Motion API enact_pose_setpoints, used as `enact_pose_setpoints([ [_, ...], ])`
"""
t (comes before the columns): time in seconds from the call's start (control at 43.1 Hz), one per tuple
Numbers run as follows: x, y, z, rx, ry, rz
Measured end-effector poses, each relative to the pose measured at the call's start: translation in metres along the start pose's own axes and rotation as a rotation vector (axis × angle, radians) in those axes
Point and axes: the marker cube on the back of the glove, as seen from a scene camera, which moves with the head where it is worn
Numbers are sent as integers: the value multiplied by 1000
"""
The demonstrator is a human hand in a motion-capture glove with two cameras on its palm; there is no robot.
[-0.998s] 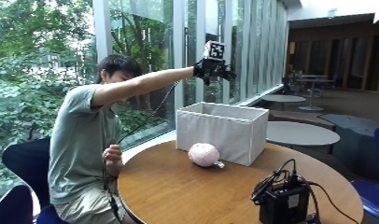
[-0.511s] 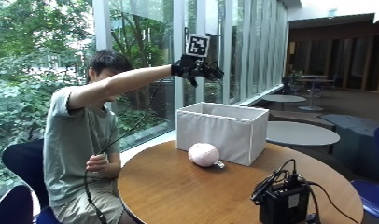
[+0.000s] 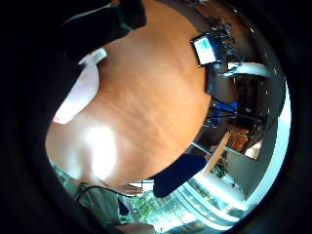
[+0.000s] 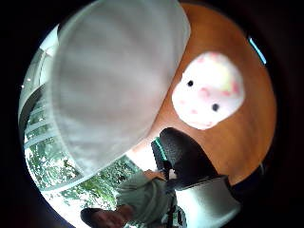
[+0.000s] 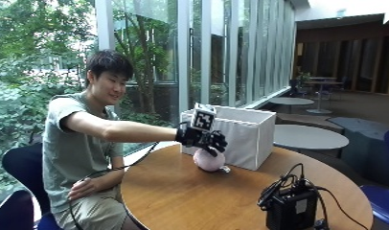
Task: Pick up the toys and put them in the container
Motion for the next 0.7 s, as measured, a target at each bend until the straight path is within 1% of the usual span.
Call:
enact_pose_setpoints([
  [0.093,4,2,38,-83,-23,-194],
  [0.116,-3,2,51,-86,-13,-211],
  [0.186,-22,-2,81,-16,30,-171],
  [0.255,-29,-4,94,64,15,-209],
  [0.372,-11,-20,81,187,-76,-153],
  [0.464,-9,-25,67,251,-117,-163],
  [0.557,-20,-25,61,195,-98,-178],
  [0.65,-43,-10,65,96,-25,-273],
  [0.697,-39,-7,55,86,-13,-269],
])
